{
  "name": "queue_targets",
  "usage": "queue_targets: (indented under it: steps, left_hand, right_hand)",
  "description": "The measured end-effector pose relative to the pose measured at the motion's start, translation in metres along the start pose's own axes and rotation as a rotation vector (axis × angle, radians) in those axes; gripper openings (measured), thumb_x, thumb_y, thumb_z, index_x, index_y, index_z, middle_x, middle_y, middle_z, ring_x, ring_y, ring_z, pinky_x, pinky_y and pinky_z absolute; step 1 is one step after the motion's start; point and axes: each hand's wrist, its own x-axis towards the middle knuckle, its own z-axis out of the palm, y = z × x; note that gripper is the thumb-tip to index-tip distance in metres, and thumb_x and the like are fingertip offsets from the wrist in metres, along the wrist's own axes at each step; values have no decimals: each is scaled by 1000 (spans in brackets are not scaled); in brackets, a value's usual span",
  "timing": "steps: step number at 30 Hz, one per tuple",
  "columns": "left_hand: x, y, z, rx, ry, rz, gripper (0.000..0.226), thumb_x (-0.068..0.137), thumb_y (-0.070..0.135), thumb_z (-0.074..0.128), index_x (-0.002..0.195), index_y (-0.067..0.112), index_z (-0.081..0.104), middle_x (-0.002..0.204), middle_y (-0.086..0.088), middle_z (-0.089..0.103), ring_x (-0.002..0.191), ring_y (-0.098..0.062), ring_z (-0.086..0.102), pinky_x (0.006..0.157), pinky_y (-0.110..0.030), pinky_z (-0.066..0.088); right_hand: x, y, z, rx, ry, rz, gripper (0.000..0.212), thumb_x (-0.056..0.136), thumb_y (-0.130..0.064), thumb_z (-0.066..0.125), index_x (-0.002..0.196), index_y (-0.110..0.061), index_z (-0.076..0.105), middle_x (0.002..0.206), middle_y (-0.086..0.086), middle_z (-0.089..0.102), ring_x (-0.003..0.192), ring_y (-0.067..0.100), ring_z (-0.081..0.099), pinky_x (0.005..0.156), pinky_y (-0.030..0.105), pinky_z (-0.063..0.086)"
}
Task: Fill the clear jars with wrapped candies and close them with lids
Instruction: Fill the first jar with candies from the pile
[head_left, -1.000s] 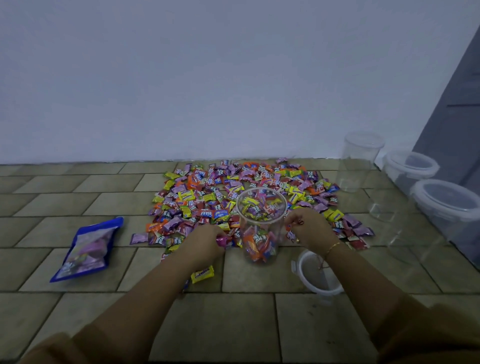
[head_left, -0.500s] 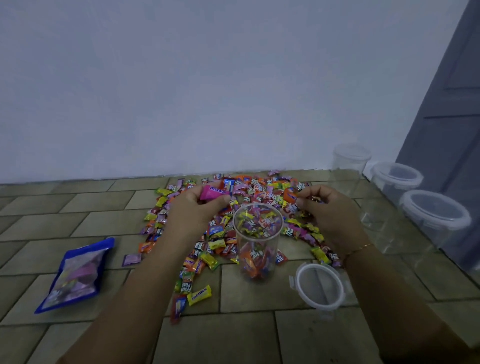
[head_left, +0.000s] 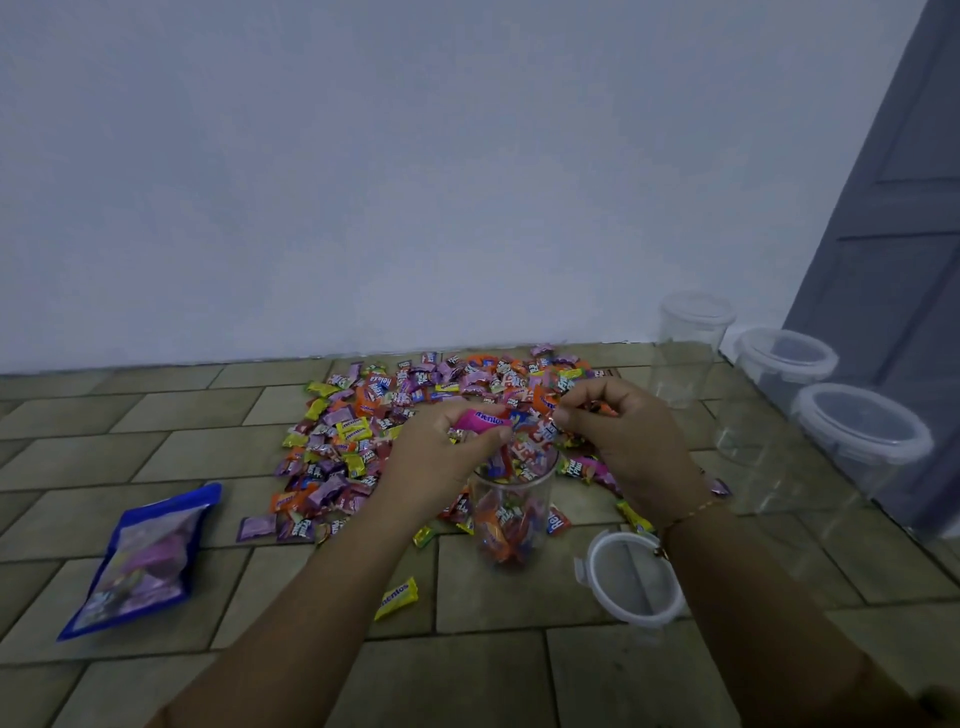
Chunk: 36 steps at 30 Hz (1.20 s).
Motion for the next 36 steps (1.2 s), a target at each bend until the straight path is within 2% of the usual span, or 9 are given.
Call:
queue_targets:
  steps: [3, 12, 16, 19, 22, 27, 31, 34, 36]
  left_hand:
    - [-1, 0, -2, 93, -17, 13, 19, 82, 36, 70, 79, 53, 63, 114, 4, 62, 103, -18, 61, 93, -43, 48]
    - [-1, -4, -3, 152, -71, 58, 16, 81, 26, 72, 96, 31, 69, 97, 31, 51, 107, -7, 53, 94, -28, 40]
    - [-1, -5, -3, 188, -70, 75, 28, 81, 29, 72, 108, 26, 68, 99, 30, 49, 108, -3, 48, 91, -23, 34]
    - [-3, -9, -3, 173, -88, 35, 39, 79, 33, 72, 117, 32, 61, 118, 15, 51, 118, -5, 45, 98, -29, 36]
    - [-6, -15, -3, 124, -96, 20, 55, 78, 37, 73, 128, 31, 53, 126, 15, 51, 119, -3, 48, 98, -27, 40]
    - [-10, -17, -5, 99, -137, 19, 74, 64, 58, 65, 132, 34, 49, 137, 14, 47, 125, -6, 46, 102, -33, 41]
    - [-11, -18, -5, 90, -126, 11, 71, 69, 51, 68, 133, 32, 47, 135, 13, 47, 122, -5, 47, 97, -26, 39]
    - [-11, -18, -4, 105, -108, 12, 62, 78, 35, 72, 134, 26, 47, 124, 15, 45, 113, -2, 46, 84, -11, 36]
    - [-11, -17, -4, 99, -101, 3, 62, 79, 33, 72, 134, 24, 47, 123, 15, 45, 112, -2, 45, 82, -11, 36]
  right_hand:
    - [1, 0, 4, -9, -6, -11, 21, 81, 7, 64, 72, -11, 59, 73, 10, 57, 56, 7, 62, 53, 20, 54]
    - [2, -4, 10, -61, -40, -33, 22, 81, 9, 63, 71, -10, 59, 71, 7, 55, 50, 0, 58, 49, 18, 52]
    - [2, -6, 11, -174, -97, -89, 28, 81, 11, 63, 67, -14, 61, 72, 3, 59, 54, -2, 58, 51, 16, 51]
    - [3, -6, 11, -263, -130, -115, 33, 81, 12, 62, 65, -17, 61, 72, -2, 60, 57, -3, 58, 55, 12, 50]
    - [4, -6, 12, -310, -158, -122, 33, 82, 11, 61, 66, -18, 61, 70, -3, 61, 58, 0, 59, 58, 14, 50]
    - [1, -8, 14, -437, -169, -170, 35, 81, 7, 63, 67, -25, 61, 70, -8, 61, 59, -8, 56, 58, 7, 45]
    - [-2, -4, 21, -535, -133, -235, 36, 81, 0, 65, 66, -32, 58, 78, -15, 58, 71, -5, 53, 66, 10, 42]
    - [-4, -4, 26, -560, -116, -262, 25, 83, -2, 65, 71, -24, 61, 80, -15, 56, 73, -4, 52, 65, 6, 41]
    - [-5, -4, 27, -561, -119, -269, 22, 84, -2, 63, 74, -21, 62, 80, -15, 57, 75, -4, 53, 65, 3, 41]
